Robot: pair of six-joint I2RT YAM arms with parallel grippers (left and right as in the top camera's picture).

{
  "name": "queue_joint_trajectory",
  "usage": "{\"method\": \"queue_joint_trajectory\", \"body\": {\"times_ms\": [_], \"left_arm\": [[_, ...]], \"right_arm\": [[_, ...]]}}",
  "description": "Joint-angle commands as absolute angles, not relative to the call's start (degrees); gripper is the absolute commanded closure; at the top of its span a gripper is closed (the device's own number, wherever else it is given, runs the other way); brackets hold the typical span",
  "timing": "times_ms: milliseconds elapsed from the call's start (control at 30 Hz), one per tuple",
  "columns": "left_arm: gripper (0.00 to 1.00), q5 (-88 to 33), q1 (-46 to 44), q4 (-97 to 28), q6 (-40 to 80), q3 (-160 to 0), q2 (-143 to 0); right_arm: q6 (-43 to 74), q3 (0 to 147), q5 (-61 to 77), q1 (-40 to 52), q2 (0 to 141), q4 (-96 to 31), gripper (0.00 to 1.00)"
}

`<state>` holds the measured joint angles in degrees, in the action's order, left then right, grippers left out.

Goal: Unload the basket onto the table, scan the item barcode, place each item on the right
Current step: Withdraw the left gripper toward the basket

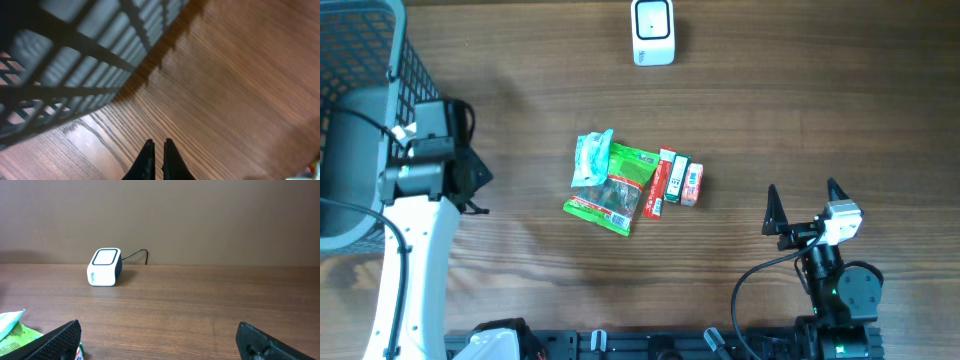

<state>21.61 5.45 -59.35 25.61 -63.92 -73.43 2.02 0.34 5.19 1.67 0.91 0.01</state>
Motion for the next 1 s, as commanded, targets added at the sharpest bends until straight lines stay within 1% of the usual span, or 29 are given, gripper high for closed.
{"method": "queue_joint_trajectory", "body": {"times_ms": [0,167,267,433,533,667,767,800,867,967], "left_arm": [[0.96,22.37,10.09,-56.29,24.64,-64.40,-73.19],[0.96,22.22,15.59,-53.87,24.64,-64.40,-73.19],[0.96,14.98,17.91,-53.30,23.77,-64.40,-73.19],[0.94,0.95,15.42,-52.73,16.71,-64.40,-73.19],[0.94,0.89,12.84,-51.55,15.22,-64.40,-73.19],[0.94,1.13,11.35,-45.19,12.51,-64.40,-73.28],[0.96,4.10,11.40,-39.03,12.34,-64.40,-73.95],[0.96,6.15,11.42,-35.16,12.32,-64.40,-74.59],[0.96,6.50,11.40,-26.87,9.67,-64.40,-76.60],[0.96,6.52,11.42,-19.77,3.84,-64.40,-79.37]], "right_arm": [[1.52,0.30,6.07,1.48,0.80,0.34,0.00],[1.52,0.30,6.07,1.48,0.80,0.34,0.00],[1.54,0.30,6.07,1.48,0.80,0.34,0.00],[1.52,0.30,6.07,1.48,0.80,0.34,0.00],[1.52,0.30,6.07,1.48,0.80,0.36,0.00],[1.52,0.30,6.07,1.48,0.80,0.34,0.00],[1.54,0.30,6.07,1.48,0.80,0.34,0.00],[1.54,0.30,6.07,1.48,0.80,0.34,0.00],[1.52,0.30,6.07,1.48,0.80,0.34,0.00],[1.54,0.30,6.07,1.48,0.80,0.34,0.00]]}}
